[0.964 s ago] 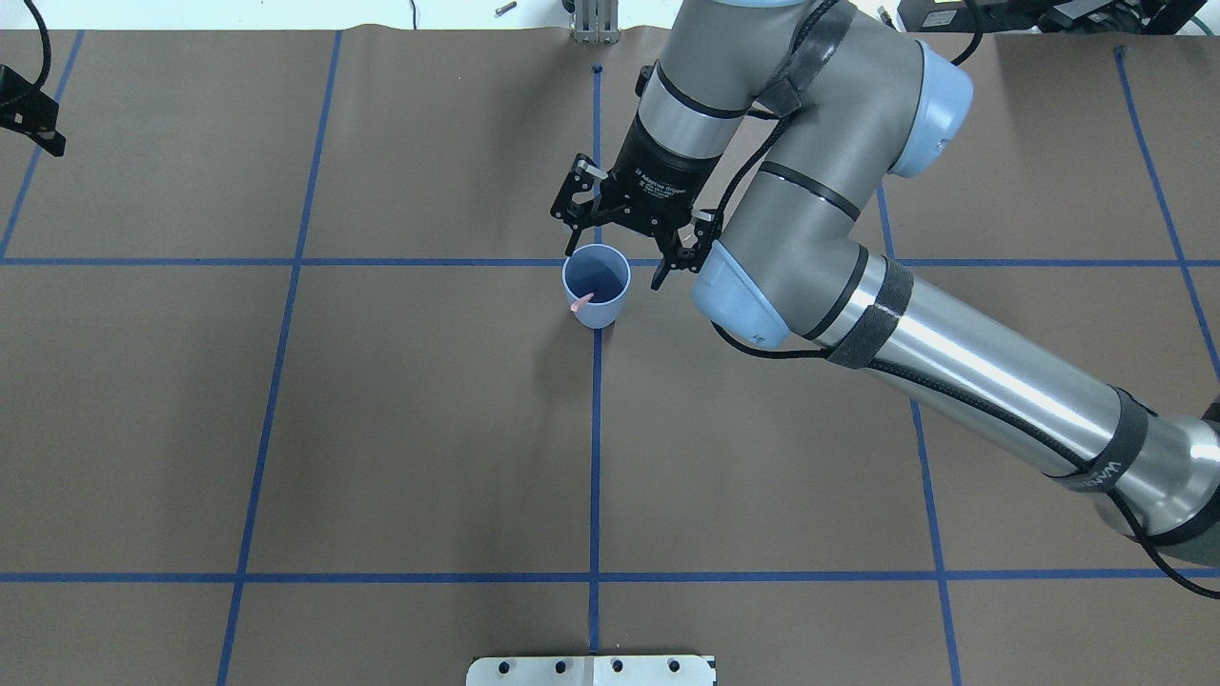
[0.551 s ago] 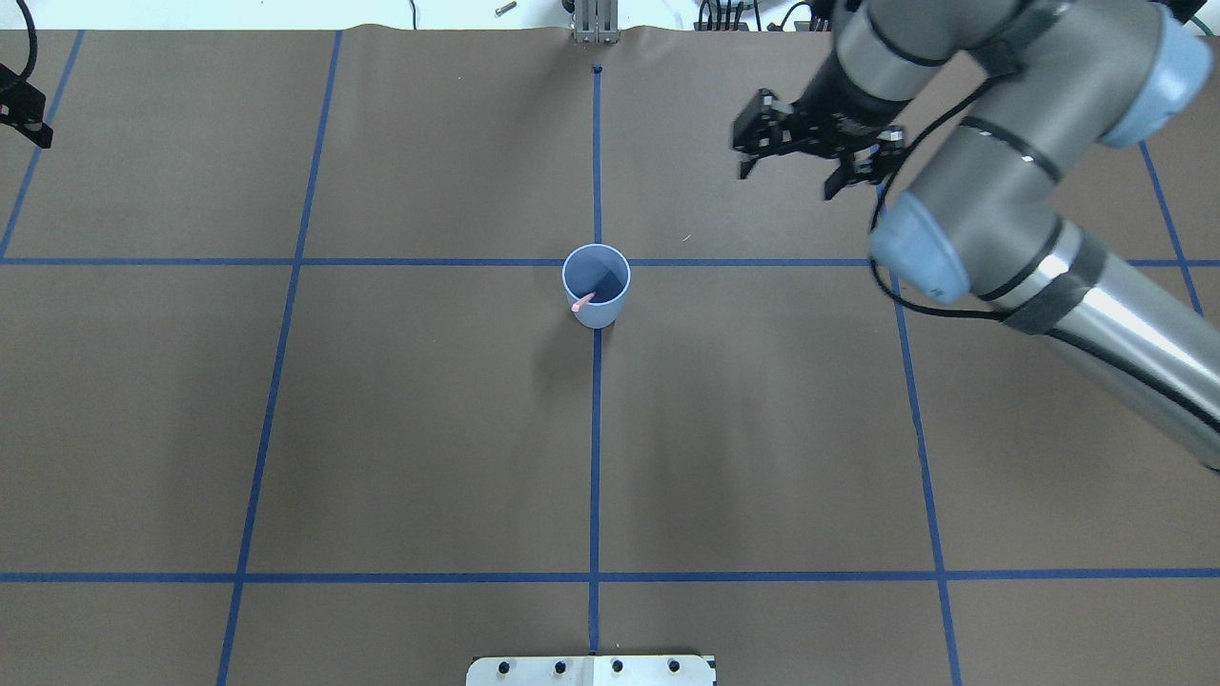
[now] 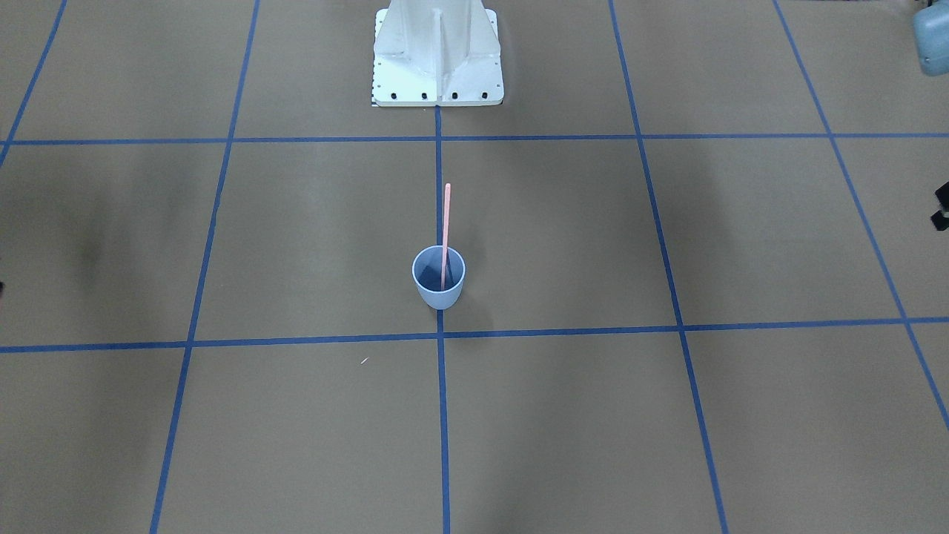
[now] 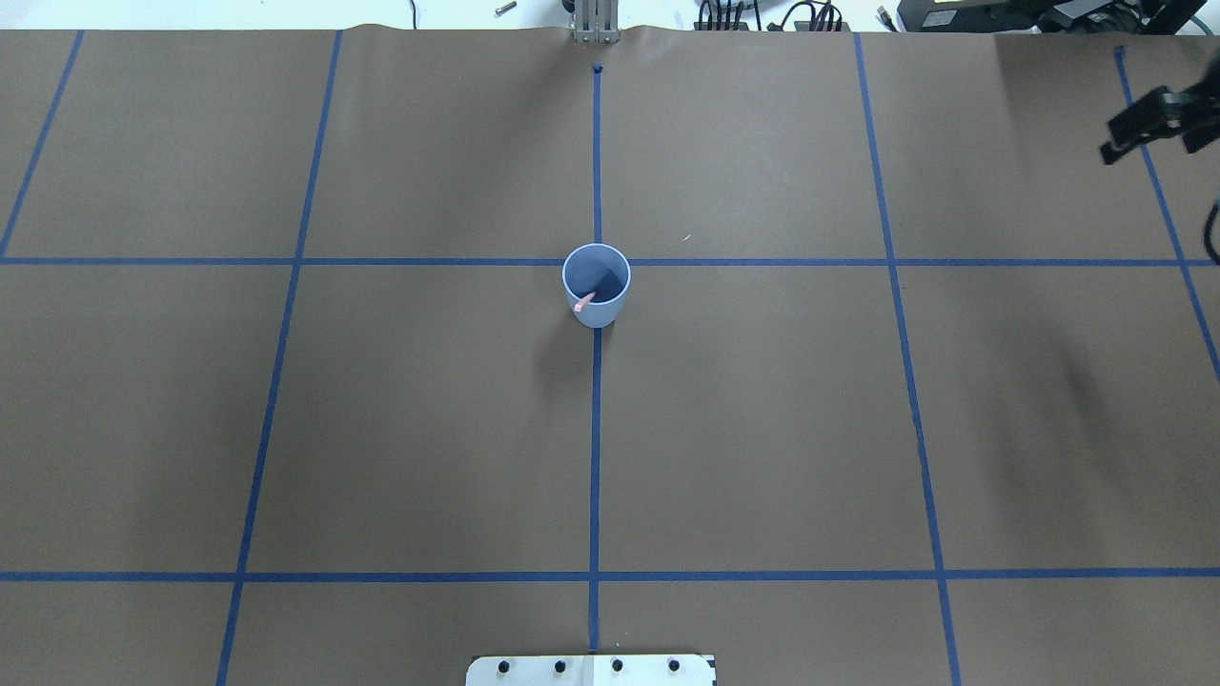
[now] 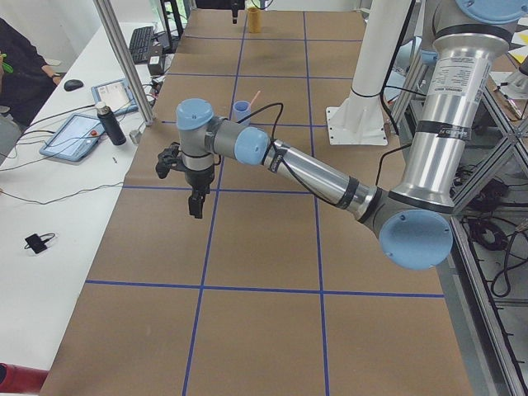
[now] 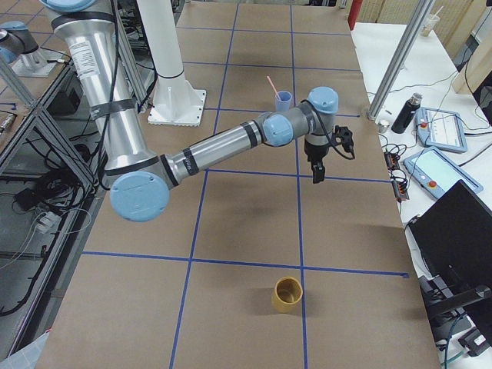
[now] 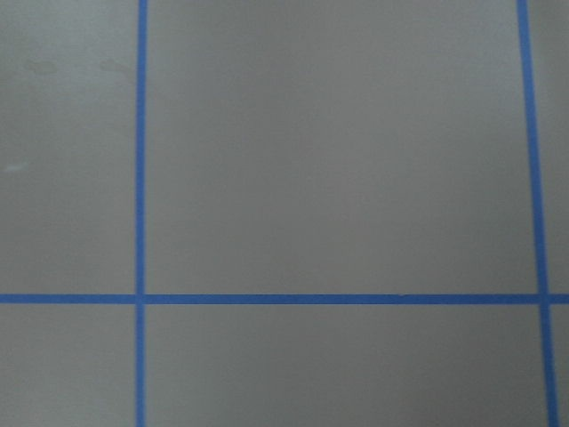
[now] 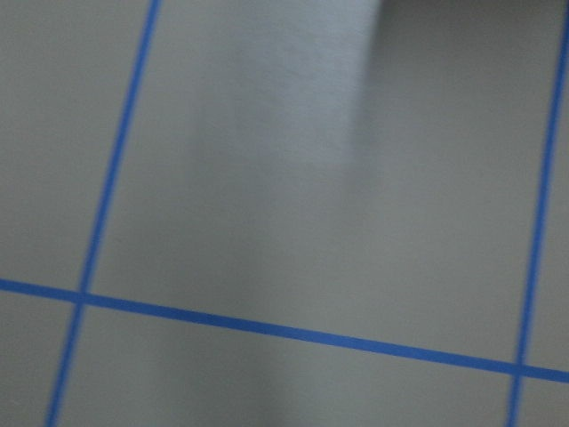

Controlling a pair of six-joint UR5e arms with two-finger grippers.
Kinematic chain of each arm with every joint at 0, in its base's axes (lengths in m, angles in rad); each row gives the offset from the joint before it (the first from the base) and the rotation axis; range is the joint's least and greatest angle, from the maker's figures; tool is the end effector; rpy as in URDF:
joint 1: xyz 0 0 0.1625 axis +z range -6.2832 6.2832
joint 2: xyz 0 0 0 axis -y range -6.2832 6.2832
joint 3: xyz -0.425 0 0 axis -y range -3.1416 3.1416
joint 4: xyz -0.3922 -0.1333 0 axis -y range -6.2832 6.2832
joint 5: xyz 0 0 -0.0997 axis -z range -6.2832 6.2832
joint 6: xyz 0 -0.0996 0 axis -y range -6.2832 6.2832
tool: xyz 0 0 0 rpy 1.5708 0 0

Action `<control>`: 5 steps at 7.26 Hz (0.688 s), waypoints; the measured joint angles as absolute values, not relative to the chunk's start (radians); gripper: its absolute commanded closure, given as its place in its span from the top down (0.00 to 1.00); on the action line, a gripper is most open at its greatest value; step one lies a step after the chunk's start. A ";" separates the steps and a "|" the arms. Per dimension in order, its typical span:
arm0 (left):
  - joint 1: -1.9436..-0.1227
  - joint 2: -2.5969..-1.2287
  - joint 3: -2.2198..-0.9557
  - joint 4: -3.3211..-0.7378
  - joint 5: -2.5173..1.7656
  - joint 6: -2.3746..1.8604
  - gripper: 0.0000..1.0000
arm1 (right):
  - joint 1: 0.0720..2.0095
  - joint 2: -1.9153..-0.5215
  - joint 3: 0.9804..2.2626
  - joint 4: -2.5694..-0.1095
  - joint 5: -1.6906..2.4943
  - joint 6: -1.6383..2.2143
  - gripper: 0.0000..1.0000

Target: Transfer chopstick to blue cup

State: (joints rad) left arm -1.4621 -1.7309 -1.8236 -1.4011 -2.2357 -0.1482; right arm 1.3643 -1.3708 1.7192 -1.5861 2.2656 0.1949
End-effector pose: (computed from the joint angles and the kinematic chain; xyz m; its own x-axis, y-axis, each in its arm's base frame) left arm -0.0126 -0.5472 0.4768 0.7734 0.0881 -0.6278 0.0090 0.9887 0.1498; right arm -0.0493 -0.5744 0.4848 0.7330 -0.1764 0.6569 0.0528 0.9776 0.2036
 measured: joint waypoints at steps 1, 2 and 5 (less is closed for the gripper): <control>-1.514 -1.686 -1.823 -1.401 -2.237 -0.071 0.99 | 1.444 -1.454 1.711 -1.586 2.268 0.025 1.00; -1.555 -1.644 -1.823 -1.402 -2.238 -0.021 0.99 | 1.509 -1.527 1.698 -1.582 2.274 -0.110 1.00; -1.583 -1.574 -1.789 -1.412 -2.233 0.017 0.99 | 1.620 -1.615 1.659 -1.577 2.287 -0.269 1.00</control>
